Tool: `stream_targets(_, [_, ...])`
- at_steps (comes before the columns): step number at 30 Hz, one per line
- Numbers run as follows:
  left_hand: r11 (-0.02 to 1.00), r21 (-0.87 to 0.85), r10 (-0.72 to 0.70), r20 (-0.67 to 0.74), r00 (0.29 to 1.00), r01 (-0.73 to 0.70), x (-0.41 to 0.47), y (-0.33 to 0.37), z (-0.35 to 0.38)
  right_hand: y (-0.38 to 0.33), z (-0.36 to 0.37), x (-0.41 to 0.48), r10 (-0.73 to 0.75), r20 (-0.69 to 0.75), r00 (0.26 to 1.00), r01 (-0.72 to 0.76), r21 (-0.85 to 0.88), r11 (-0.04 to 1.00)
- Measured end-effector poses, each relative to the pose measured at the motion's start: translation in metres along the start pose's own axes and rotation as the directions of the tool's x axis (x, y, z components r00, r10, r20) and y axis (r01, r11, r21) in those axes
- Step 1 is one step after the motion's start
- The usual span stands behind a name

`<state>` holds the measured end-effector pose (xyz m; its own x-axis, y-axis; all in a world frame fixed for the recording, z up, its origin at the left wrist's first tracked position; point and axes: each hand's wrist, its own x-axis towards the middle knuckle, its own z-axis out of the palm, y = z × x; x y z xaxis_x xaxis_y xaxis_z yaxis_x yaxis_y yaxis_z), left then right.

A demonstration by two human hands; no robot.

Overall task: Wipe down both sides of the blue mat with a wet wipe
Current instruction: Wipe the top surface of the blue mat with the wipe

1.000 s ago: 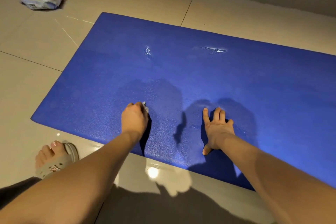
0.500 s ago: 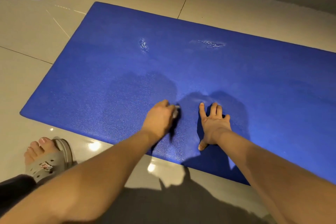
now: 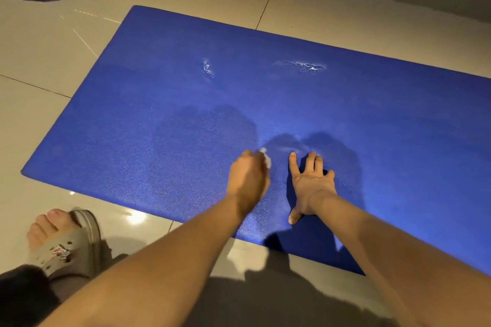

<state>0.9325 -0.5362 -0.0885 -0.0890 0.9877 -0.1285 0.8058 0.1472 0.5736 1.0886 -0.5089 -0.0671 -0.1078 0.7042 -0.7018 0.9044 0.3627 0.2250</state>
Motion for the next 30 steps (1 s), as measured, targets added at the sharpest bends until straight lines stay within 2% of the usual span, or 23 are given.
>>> stream_targets(3, [0.97, 0.032, 0.232, 0.154, 0.961, -0.239, -0.011, 0.011, 0.004, 0.001, 0.0, -0.001, -0.002, -0.015, 1.0, 0.002, 0.001, 1.0])
stream_targets(4, [0.957, 0.073, 0.266, 0.167, 0.949, -0.281, -0.007, 0.008, -0.001, 0.001, 0.0, -0.002, -0.002, -0.014, 1.0, 0.002, 0.002, 1.0])
stream_targets(7, [0.946, 0.16, 0.26, 0.152, 0.954, -0.283, 0.015, -0.021, -0.024, 0.001, 0.0, -0.001, -0.005, -0.005, 1.0, 0.005, 0.002, 1.0])
stream_targets(9, [0.953, 0.236, 0.175, 0.085, 0.981, -0.191, 0.034, -0.052, -0.045, 0.002, -0.001, -0.001, -0.011, -0.003, 1.0, 0.011, 0.004, 1.0])
stream_targets(11, [0.962, 0.271, 0.014, -0.023, 1.0, -0.008, 0.051, -0.074, -0.067, 0.002, -0.001, -0.001, -0.014, -0.001, 1.0, 0.014, 0.004, 1.0])
stream_targets(14, [0.951, 0.177, -0.236, -0.119, 0.964, 0.255, 0.067, -0.082, -0.079, 0.002, -0.001, -0.001, -0.011, 0.0, 1.0, 0.011, -0.002, 1.0])
stream_targets(16, [0.957, 0.095, -0.258, -0.149, 0.955, 0.273, 0.063, -0.069, -0.069, 0.002, -0.001, -0.001, -0.011, -0.003, 1.0, 0.011, -0.002, 1.0])
stream_targets(19, [0.987, 0.012, -0.159, -0.13, 0.979, 0.162, 0.048, -0.039, -0.037, 0.002, -0.001, -0.001, -0.009, -0.001, 1.0, 0.009, -0.001, 1.0])
stream_targets(21, [0.999, 0.02, -0.049, -0.036, 0.998, 0.05, 0.036, -0.013, -0.016, 0.001, -0.001, 0.0, -0.002, 0.002, 1.0, 0.002, -0.002, 1.0])
stream_targets(23, [0.996, 0.05, 0.069, 0.052, 0.996, -0.072, 0.026, 0.003, -0.002, 0.001, -0.001, 0.0, 0.001, 0.003, 1.0, -0.001, -0.002, 1.0])
stream_targets(27, [0.931, 0.222, 0.288, 0.047, 0.957, -0.291, 0.036, -0.02, -0.012, 0.002, 0.0, 0.001, -0.005, -0.008, 1.0, 0.005, -0.005, 1.0])
stream_targets(28, [0.911, 0.273, 0.312, 0.033, 0.95, -0.309, 0.043, -0.034, -0.021, 0.001, 0.0, 0.001, -0.005, -0.009, 1.0, 0.005, -0.009, 1.0])
stream_targets(30, [0.908, 0.353, 0.253, -0.033, 0.967, -0.225, 0.059, -0.066, -0.044, 0.001, 0.002, 0.002, 0.0, -0.011, 1.0, 0.0, -0.009, 1.0])
